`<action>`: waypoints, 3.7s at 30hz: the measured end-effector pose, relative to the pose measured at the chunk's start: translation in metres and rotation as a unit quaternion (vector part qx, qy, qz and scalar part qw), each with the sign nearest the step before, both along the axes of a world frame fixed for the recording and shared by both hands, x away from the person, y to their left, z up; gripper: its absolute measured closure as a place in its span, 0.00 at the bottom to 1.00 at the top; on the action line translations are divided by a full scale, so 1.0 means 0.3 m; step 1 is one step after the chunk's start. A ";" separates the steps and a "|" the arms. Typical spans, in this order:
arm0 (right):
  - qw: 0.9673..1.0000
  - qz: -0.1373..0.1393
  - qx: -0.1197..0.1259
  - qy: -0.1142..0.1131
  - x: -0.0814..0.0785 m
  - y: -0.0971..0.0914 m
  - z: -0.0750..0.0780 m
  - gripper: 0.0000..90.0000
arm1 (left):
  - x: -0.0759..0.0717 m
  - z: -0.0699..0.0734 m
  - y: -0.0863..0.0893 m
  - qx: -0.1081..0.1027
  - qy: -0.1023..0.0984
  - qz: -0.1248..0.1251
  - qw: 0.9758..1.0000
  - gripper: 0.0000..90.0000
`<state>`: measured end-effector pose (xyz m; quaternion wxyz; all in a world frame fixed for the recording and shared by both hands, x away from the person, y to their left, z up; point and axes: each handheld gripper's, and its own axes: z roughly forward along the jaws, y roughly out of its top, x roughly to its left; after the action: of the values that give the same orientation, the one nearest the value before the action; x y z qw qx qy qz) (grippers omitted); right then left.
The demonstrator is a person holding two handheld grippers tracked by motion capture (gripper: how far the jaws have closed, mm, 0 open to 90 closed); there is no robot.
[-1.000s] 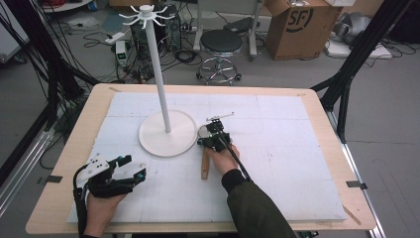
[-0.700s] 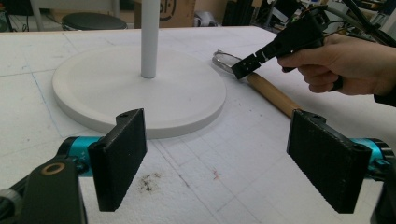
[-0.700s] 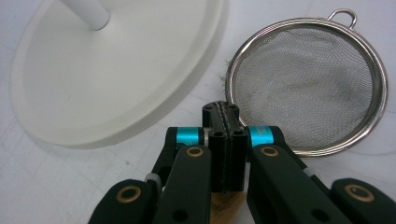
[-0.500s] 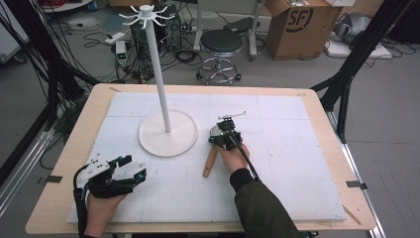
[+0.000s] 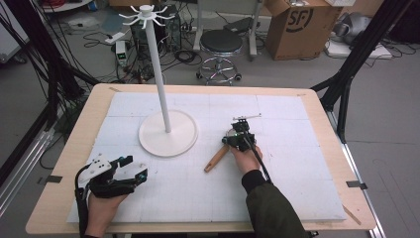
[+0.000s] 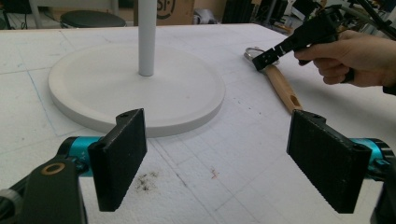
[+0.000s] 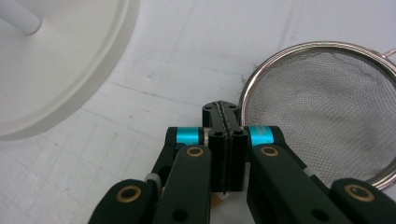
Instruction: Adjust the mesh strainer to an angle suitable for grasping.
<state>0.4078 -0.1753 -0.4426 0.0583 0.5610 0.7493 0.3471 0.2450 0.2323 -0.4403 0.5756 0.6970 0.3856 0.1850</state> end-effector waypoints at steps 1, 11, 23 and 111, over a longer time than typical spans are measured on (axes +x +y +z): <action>1.000 -0.004 0.001 0.000 -0.002 -0.010 0.000 1.00 | 0.000 0.000 -0.001 0.000 0.001 0.000 1.000 0.23; 0.999 -0.025 0.024 0.004 -0.030 -0.085 -0.008 1.00 | 0.000 -0.002 -0.007 0.000 0.003 -0.002 1.000 0.23; 0.998 -0.056 0.034 0.009 -0.089 -0.192 -0.009 1.00 | 0.002 0.000 -0.011 0.001 0.001 -0.002 1.000 0.23; 0.993 -0.063 0.093 -0.028 -0.036 -0.203 0.012 1.00 | 0.011 -0.005 -0.016 -0.001 0.005 -0.007 1.000 0.23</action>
<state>0.3969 -0.2361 -0.4391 0.0489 0.6001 0.6749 0.4267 0.2483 0.2275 -0.4420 0.5756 0.7000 0.3836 0.1774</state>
